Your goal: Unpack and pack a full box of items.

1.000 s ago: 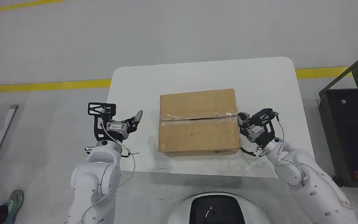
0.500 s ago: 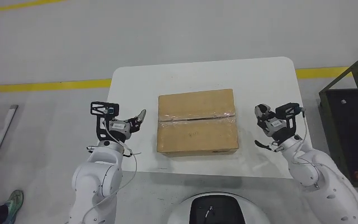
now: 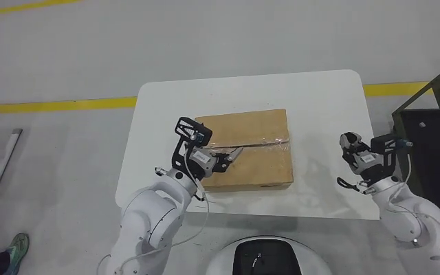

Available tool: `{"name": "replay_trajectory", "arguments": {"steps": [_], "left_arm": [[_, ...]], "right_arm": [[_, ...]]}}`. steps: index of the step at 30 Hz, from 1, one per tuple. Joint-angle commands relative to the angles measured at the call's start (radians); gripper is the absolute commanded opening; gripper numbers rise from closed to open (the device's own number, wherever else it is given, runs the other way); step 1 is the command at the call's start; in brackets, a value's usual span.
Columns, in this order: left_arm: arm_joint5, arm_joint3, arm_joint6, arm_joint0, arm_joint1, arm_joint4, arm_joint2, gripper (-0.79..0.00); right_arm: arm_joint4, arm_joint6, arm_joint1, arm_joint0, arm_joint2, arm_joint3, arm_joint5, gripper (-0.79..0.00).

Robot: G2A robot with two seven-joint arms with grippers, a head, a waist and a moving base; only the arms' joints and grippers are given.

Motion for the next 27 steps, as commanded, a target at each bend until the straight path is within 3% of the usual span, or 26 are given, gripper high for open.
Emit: {"name": "replay_trajectory", "arguments": {"steps": [1,15,27], "left_arm": [[-0.001,0.000,0.002,0.001,0.000,0.003,-0.002,0.000],[-0.001,0.000,0.002,0.001,0.000,0.003,-0.002,0.000],[-0.001,0.000,0.002,0.001,0.000,0.003,-0.002,0.000]], "right_arm": [[-0.012,0.001,-0.002,0.015,-0.027,0.015,-0.008,-0.785],[-0.101,0.023,-0.031,0.201,-0.292,0.158,-0.055,-0.785],[-0.150,0.017,-0.037,0.227,-0.336,0.175,-0.066,-0.785]]}}
